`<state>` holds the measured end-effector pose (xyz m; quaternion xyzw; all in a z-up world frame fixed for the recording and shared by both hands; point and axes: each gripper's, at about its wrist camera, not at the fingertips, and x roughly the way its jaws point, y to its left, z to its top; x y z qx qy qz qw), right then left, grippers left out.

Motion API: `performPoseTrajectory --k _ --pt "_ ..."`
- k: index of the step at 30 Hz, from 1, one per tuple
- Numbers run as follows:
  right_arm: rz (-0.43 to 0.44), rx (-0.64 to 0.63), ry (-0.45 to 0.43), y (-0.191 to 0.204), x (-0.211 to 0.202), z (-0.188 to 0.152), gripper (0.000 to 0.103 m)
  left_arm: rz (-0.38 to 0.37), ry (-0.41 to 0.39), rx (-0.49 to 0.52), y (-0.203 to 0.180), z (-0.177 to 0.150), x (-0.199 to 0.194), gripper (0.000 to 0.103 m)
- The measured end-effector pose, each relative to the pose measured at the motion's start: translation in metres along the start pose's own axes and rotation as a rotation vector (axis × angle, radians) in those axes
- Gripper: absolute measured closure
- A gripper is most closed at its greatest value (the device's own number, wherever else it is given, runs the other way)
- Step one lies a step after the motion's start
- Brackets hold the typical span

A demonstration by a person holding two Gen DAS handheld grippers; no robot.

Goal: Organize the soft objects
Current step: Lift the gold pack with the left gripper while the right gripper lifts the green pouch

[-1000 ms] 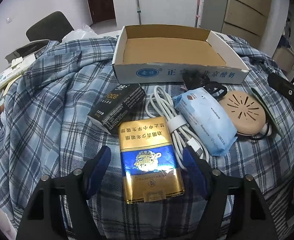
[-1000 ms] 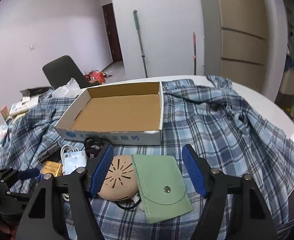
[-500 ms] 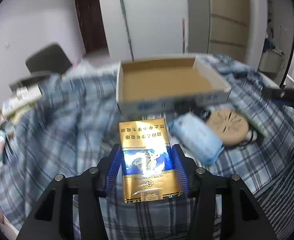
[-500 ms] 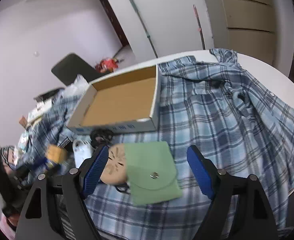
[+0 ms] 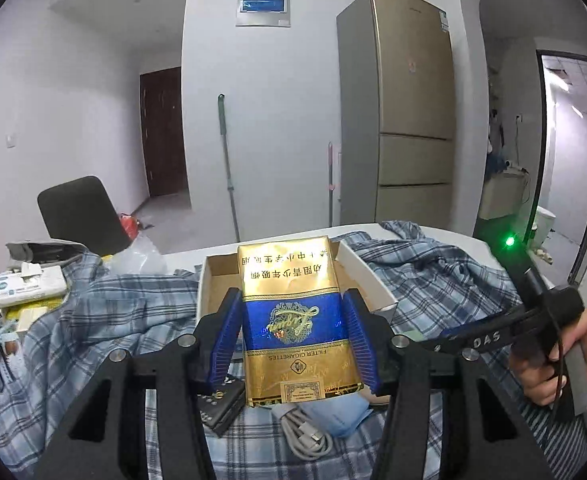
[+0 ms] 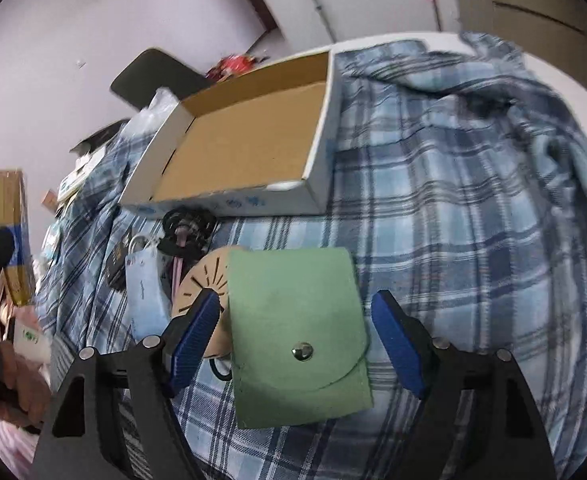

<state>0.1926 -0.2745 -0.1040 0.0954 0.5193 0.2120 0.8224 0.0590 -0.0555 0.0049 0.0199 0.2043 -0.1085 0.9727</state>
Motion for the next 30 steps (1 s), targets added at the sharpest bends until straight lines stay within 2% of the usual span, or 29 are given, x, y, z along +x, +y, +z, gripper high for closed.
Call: performPoseTrajectory --k 5,8,12,15,19,23,27,30 --pt "0.038 -0.006 0.028 -0.002 0.006 0.001 0.028 -0.006 -0.008 -0.061 0.010 -0.010 0.005 0.050" --pt "0.059 -0.004 0.032 -0.004 0.007 0.004 0.028 -0.038 0.005 -0.107 0.018 -0.014 0.005 0.049" --pt "0.069 0.000 0.024 -0.006 0.007 0.006 0.027 -0.038 -0.016 -0.119 0.021 -0.014 0.002 0.049" --pt "0.060 -0.025 0.037 -0.001 0.009 0.008 0.033 -0.041 -0.028 -0.128 0.023 -0.014 -0.002 0.049" --pt "0.062 -0.002 0.014 0.001 0.004 0.008 0.035 -0.042 -0.041 -0.139 0.026 -0.013 -0.007 0.049" --pt "0.059 -0.018 -0.008 0.023 -0.008 0.009 0.035 -0.042 -0.062 -0.158 0.031 -0.010 -0.014 0.049" --pt "0.045 -0.073 -0.003 0.062 -0.011 0.009 0.034 -0.037 -0.080 -0.167 0.035 -0.008 -0.020 0.049" --pt "-0.036 -0.145 -0.020 0.082 -0.004 0.006 0.034 -0.035 -0.086 -0.158 0.035 -0.009 -0.020 0.049"
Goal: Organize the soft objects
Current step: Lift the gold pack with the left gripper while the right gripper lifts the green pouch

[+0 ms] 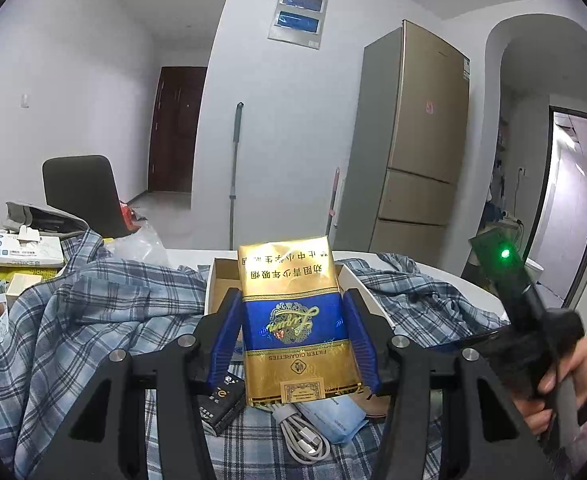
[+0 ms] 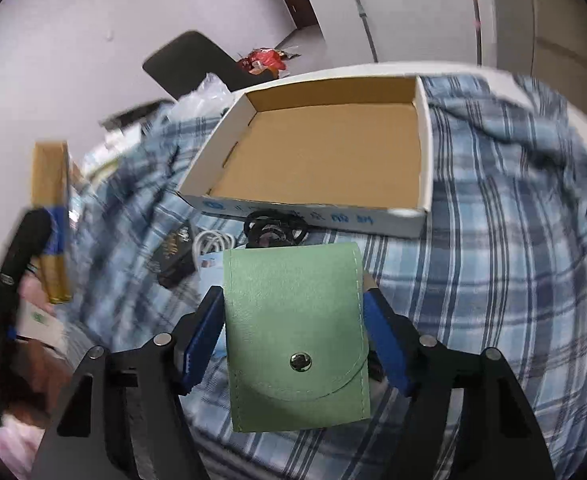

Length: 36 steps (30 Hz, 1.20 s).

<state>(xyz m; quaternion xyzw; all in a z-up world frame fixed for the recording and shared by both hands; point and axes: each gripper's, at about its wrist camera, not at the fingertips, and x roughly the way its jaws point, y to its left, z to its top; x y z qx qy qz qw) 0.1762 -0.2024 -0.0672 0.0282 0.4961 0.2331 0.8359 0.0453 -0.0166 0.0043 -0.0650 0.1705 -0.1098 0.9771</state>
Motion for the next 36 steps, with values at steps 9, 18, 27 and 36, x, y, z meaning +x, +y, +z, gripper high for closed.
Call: performPoseTrajectory --k 9,18,27,36 --pt "-0.153 -0.098 -0.028 0.005 0.023 -0.007 0.032 0.050 0.011 -0.007 0.012 -0.001 0.008 0.049" --pt "-0.105 -0.105 -0.042 0.000 0.020 -0.011 0.024 0.063 0.029 -0.017 0.020 0.000 0.016 0.049" --pt "-0.167 -0.251 -0.031 0.015 0.018 -0.024 0.024 0.078 0.027 0.033 0.010 -0.004 0.018 0.049" --pt "-0.249 -0.330 -0.059 0.026 0.020 -0.033 0.023 0.103 0.005 0.097 -0.002 -0.010 0.014 0.049"
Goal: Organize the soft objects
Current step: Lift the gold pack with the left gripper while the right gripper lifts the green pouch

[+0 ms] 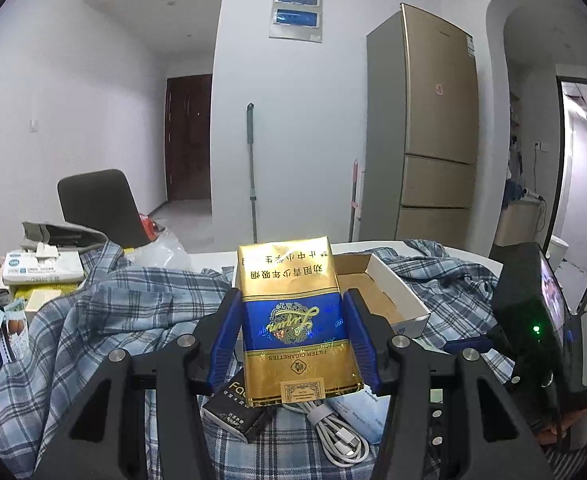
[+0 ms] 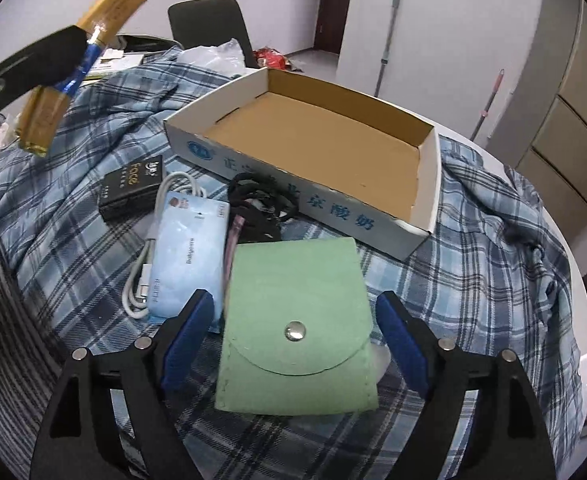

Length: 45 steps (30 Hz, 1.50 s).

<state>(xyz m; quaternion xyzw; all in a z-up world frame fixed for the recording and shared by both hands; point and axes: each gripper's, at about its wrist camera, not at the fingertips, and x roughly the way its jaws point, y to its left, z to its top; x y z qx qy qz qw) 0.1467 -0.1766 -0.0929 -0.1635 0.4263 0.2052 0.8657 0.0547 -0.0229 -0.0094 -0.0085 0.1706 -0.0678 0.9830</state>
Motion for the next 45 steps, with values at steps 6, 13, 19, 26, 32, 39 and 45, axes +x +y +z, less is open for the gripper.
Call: performPoseTrajectory --k 6,13,19,26,32,39,45 --pt "0.003 0.032 -0.015 -0.006 0.000 -0.002 0.035 0.001 -0.002 -0.001 0.000 -0.001 -0.001 0.049" --pt "-0.043 0.102 -0.185 -0.013 -0.025 -0.003 0.035 0.002 -0.017 -0.004 0.000 0.000 -0.005 0.049" --pt "-0.097 0.131 -0.373 -0.013 -0.056 -0.005 0.035 0.002 -0.021 -0.009 0.001 0.000 -0.006 0.049" --pt "-0.113 0.120 -0.439 -0.009 -0.066 -0.003 0.035 0.012 -0.071 -0.006 0.001 0.002 -0.016 0.049" --pt "-0.153 0.143 -0.499 -0.010 -0.089 0.004 0.035 0.030 -0.148 -0.005 -0.001 0.025 -0.039 0.049" --pt "-0.168 0.166 -0.584 -0.017 -0.128 0.047 0.035 0.070 -0.182 0.066 -0.013 0.080 -0.046 0.049" --pt "-0.188 0.234 -0.662 -0.032 -0.151 0.088 0.035 0.052 -0.201 0.047 -0.014 0.119 -0.033 0.049"
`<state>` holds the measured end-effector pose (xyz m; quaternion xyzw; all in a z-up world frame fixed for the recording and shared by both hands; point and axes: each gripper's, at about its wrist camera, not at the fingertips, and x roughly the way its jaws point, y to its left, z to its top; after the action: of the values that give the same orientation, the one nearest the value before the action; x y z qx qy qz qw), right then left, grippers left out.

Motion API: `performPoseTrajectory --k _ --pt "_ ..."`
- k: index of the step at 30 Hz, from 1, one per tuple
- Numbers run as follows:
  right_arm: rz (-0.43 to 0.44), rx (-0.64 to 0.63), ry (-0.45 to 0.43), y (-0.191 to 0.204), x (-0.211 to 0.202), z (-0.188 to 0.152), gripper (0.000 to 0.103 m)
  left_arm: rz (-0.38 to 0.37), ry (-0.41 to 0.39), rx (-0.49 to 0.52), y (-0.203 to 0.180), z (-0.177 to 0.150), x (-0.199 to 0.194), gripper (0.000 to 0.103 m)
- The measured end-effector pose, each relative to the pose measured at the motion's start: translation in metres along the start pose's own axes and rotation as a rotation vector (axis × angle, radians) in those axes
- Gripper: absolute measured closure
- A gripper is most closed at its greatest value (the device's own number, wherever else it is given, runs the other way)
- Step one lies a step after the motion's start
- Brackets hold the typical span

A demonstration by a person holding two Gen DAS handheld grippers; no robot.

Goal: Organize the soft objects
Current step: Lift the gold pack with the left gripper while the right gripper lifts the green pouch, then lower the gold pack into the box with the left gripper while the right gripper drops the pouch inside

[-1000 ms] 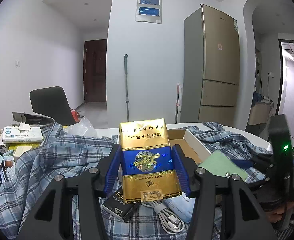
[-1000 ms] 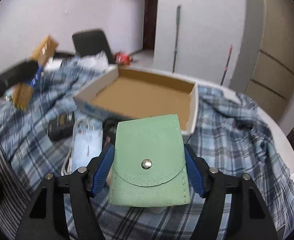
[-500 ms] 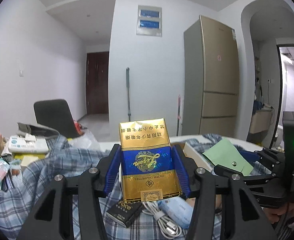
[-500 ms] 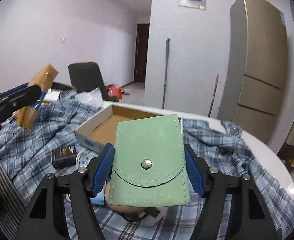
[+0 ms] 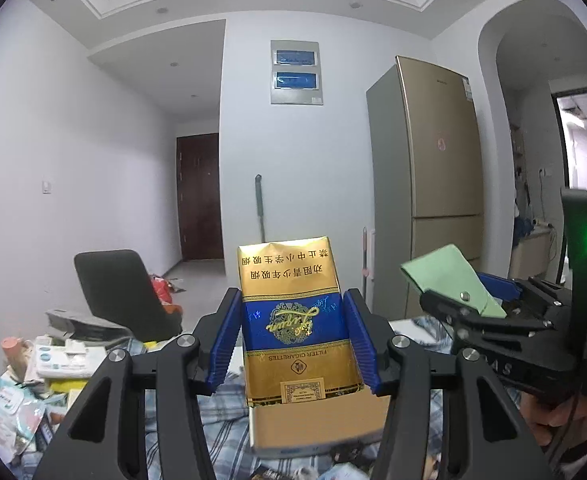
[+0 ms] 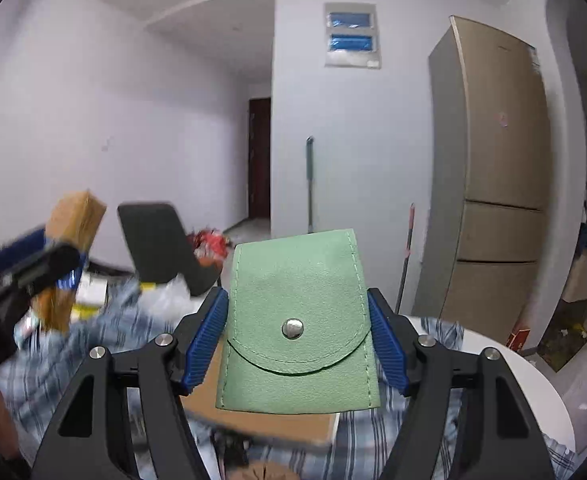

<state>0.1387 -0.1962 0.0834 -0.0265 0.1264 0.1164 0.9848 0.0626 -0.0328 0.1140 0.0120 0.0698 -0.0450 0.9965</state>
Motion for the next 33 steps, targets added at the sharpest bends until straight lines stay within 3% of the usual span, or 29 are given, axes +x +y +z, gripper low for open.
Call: performPoseTrajectory --k 5,9,18,26,30,33 --pt "-0.052 0.024 -0.040 -0.001 0.016 0.030 0.035 0.009 -0.027 -0.043 0.007 0.025 0.026 0.049" --pt "-0.057 0.125 -0.028 -0.016 0.035 0.041 0.035 -0.006 -0.038 -0.071 0.013 0.040 0.045 0.049" --pt "-0.036 0.148 0.068 -0.017 0.073 0.009 0.035 0.035 0.079 -0.071 0.025 0.025 0.096 0.049" --pt "-0.071 0.100 0.194 -0.011 0.114 -0.029 0.035 0.038 0.285 -0.058 0.029 -0.016 0.163 0.049" --pt "-0.037 0.106 0.309 -0.012 0.142 -0.056 0.035 0.011 0.429 -0.056 0.032 -0.053 0.206 0.049" --pt "-0.101 0.032 0.338 -0.007 0.155 -0.075 0.035 -0.029 0.519 -0.108 0.036 -0.077 0.226 0.049"
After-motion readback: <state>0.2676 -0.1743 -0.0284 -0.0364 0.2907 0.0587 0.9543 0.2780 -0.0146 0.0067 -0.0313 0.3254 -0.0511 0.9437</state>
